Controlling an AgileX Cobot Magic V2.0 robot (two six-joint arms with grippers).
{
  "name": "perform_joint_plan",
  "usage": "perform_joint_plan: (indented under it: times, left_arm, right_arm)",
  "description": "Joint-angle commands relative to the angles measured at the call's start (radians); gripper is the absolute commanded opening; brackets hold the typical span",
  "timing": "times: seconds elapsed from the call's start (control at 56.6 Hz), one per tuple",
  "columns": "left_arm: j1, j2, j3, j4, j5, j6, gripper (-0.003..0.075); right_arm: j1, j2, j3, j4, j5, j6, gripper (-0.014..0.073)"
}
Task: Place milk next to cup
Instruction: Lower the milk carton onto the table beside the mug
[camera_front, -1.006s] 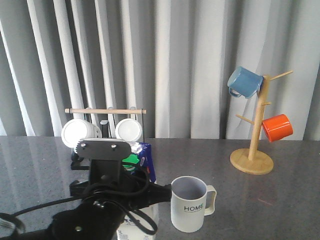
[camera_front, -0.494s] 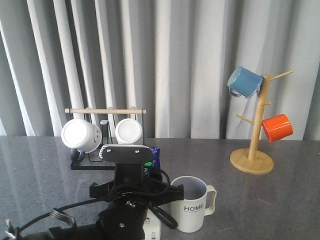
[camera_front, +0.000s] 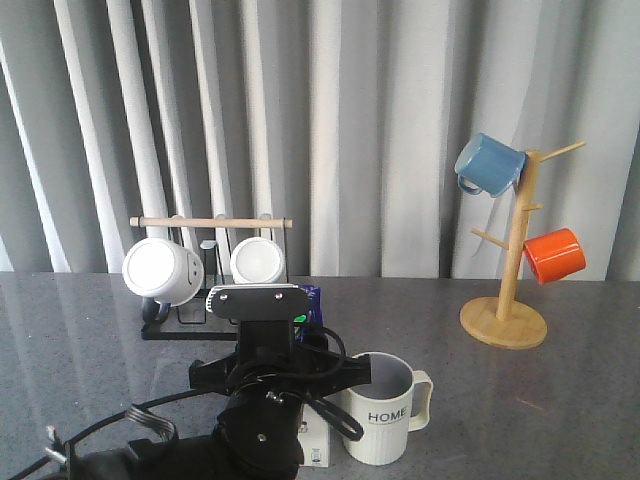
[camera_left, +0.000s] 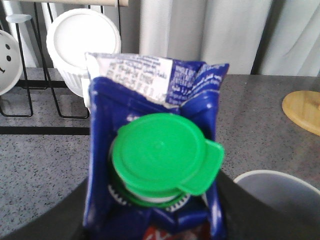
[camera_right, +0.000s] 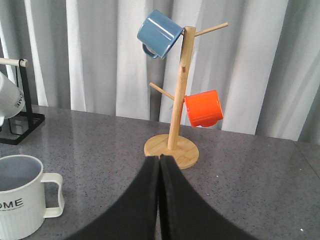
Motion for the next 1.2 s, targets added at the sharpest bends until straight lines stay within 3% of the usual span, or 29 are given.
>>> perform_joint_plan:
  times: [0.0,1.183]
  left_arm:
    - [0.002,-0.038,-0.026,0.025,-0.017,-0.008,-0.0006]
    - [0.001,-0.037,-0.025,0.024,0.002,-0.007,-0.0006]
  right_arm:
    - [-0.005,-0.005,-0.026,-0.01,-0.071,0.001,-0.0008]
    - [-0.005,-0.005,-0.026,-0.01,-0.071,0.001,-0.0008]
